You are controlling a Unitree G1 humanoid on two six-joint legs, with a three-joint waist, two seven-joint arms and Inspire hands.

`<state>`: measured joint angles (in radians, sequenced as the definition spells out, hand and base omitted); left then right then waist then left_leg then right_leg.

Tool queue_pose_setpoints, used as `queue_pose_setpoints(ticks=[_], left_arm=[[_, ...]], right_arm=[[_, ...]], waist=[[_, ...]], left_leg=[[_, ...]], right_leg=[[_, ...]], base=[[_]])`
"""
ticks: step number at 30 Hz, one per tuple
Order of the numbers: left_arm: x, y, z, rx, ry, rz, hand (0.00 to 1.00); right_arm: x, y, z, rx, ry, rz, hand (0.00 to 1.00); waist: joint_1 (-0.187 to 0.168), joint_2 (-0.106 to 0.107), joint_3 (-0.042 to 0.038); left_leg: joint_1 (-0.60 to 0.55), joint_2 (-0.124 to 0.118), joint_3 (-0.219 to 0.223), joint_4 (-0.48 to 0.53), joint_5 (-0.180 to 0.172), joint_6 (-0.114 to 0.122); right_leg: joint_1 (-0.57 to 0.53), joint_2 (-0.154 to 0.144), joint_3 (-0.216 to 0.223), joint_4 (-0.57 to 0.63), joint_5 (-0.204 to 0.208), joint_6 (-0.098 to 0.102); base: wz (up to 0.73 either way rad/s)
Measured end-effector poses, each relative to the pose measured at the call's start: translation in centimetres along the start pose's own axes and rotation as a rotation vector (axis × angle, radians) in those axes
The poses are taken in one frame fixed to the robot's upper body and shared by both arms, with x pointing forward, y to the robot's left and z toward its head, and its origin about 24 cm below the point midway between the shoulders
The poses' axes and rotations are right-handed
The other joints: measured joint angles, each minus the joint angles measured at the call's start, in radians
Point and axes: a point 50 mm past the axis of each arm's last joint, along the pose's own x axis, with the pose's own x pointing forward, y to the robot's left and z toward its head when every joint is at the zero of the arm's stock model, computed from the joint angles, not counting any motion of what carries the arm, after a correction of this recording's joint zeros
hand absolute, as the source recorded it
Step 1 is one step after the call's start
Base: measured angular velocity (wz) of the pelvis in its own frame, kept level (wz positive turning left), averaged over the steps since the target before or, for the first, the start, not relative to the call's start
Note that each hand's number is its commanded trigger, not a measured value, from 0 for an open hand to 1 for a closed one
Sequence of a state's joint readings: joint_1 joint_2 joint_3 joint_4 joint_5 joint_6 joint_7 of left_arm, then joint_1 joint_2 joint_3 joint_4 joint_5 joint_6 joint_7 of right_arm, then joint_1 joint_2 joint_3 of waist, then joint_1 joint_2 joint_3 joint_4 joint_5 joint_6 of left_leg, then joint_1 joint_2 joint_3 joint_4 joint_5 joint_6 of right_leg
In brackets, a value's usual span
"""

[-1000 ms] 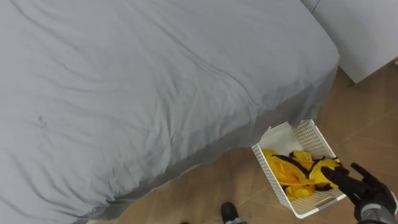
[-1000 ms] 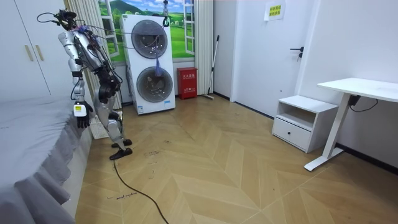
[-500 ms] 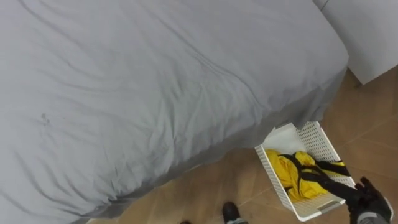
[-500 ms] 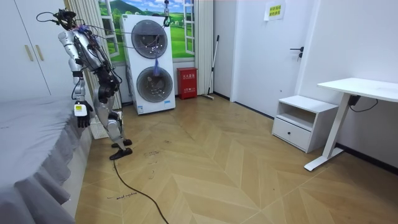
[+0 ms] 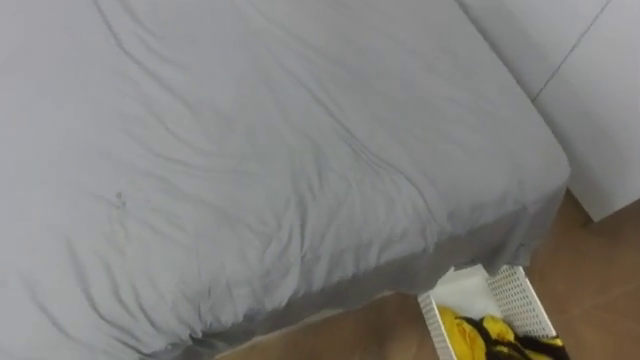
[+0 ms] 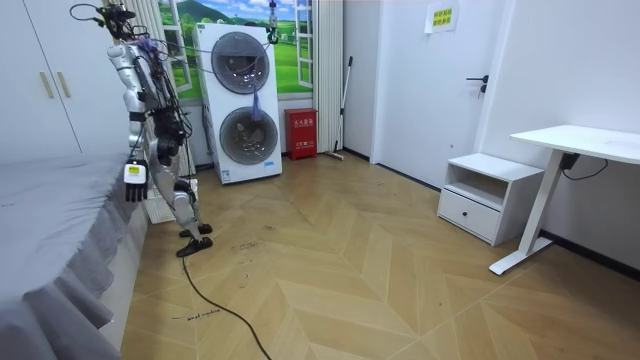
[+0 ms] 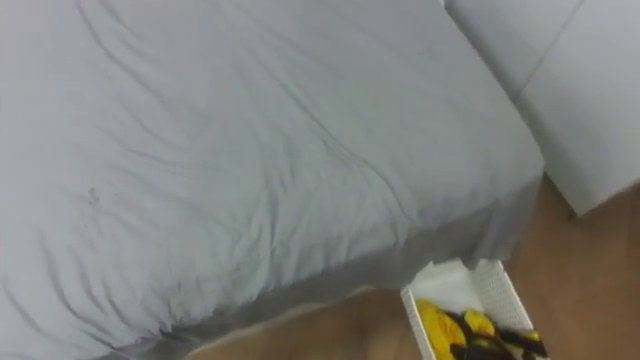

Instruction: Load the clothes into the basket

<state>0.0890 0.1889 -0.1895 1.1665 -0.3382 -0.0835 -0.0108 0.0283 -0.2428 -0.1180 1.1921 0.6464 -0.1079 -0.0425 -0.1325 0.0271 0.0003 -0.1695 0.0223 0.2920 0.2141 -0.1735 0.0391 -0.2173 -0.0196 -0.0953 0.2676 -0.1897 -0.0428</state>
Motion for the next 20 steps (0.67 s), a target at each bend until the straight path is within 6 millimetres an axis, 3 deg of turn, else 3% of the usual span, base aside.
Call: queue_pose_setpoints(ticks=[2,5,8,15,17,20], left_arm=[[-0.2,0.0,-1.0,-0.014,0.020,0.018,0.00],[-0.4,-0.1,-1.7,-0.029,0.035,0.028,0.00],[-0.4,-0.4,-1.9,-0.037,0.038,0.034,0.00],[-0.2,-1.0,-1.3,0.039,0.019,0.032,0.00],[-0.2,-1.3,-1.0,0.069,0.011,0.025,0.00],[-0.1,-1.1,-0.8,0.077,0.006,0.033,0.00]], right_arm=[[-0.5,-0.6,-2.2,-0.024,0.057,-0.004,0.00],[-1.0,-0.4,-4.1,-0.045,0.119,0.025,0.00],[-1.4,0.2,-5.5,-0.092,0.168,0.075,0.00],[-1.6,2.8,-6.5,-0.243,0.214,0.196,0.00],[-1.6,3.3,-6.5,-0.284,0.214,0.227,0.00],[-1.4,4.3,-5.9,-0.311,0.213,0.253,0.00]], waist=[[0.002,-0.020,-0.0032],[0.011,-0.037,-0.0002],[0.035,-0.037,0.0007],[0.071,-0.041,0.0050],[0.082,-0.050,0.0107],[0.103,-0.056,0.0128]], left_leg=[[0.047,-0.004,-0.030,-0.018,0.000,-0.001],[0.095,-0.015,-0.063,-0.030,0.000,-0.001],[0.120,-0.025,-0.091,-0.042,0.000,-0.001],[0.151,-0.044,-0.136,-0.050,0.000,0.000],[0.160,-0.053,-0.159,-0.050,0.000,0.000],[0.165,-0.056,-0.156,-0.049,0.000,0.000]], right_leg=[[0.072,0.000,-0.032,-0.049,0.003,0.004],[0.145,-0.004,-0.053,-0.088,0.006,0.009],[0.192,-0.009,-0.074,-0.103,0.008,0.017],[0.244,-0.025,-0.120,-0.118,-0.002,0.031],[0.260,-0.032,-0.144,-0.118,-0.008,0.036],[0.272,-0.037,-0.156,-0.115,-0.013,0.040]], base=[[0.50],[0.33],[0.23],[0.22],[0.29],[0.16]])
